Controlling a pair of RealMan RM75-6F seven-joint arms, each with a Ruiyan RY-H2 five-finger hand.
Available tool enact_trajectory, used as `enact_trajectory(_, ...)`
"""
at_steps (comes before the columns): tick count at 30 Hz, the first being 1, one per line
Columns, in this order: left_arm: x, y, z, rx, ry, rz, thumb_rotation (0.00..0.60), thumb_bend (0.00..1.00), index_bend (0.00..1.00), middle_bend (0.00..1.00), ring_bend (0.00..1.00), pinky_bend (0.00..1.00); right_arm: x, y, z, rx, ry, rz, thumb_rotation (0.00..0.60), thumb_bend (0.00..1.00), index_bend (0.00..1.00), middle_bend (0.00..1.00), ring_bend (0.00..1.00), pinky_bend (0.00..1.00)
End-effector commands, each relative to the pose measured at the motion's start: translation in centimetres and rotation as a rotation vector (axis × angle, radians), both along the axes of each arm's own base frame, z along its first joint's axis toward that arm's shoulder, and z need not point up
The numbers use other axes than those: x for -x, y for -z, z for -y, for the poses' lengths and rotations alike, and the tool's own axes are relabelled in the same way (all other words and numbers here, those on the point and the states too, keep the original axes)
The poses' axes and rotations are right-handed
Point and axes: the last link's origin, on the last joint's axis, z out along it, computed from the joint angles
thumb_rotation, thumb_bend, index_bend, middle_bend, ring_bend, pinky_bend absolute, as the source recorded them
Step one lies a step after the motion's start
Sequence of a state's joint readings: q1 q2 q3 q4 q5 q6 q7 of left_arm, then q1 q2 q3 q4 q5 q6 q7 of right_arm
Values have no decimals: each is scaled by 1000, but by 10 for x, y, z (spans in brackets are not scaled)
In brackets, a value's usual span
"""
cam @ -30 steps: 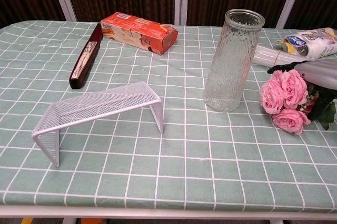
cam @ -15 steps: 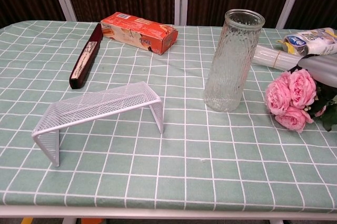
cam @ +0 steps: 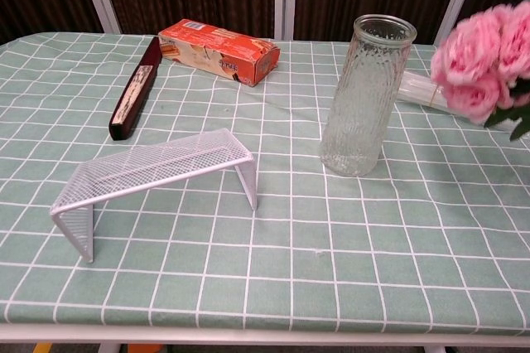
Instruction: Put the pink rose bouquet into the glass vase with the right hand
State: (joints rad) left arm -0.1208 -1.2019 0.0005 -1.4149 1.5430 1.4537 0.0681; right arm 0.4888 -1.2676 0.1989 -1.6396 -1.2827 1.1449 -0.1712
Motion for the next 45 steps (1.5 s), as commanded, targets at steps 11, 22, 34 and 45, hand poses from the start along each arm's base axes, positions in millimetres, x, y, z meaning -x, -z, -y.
enact_trajectory(11,-2,3,-1,7,-4,-4,600,0,106,0,0,130,-103,-59,8,62,-182,523,600,133,589,499,295,312)
enact_trajectory(22,-3,-1,-2,6,3,7,600,0,106,0,0,148,-140,-35,7,30,-243,818,600,135,592,497,295,318)
enact_trajectory(34,-7,-2,-4,11,6,11,600,0,106,0,0,148,-175,-31,-3,4,-284,853,600,155,592,497,295,328)
enact_trajectory(45,-3,-5,-2,9,-14,26,600,0,106,0,0,148,-182,-30,-11,-6,-230,862,600,161,592,497,295,339)
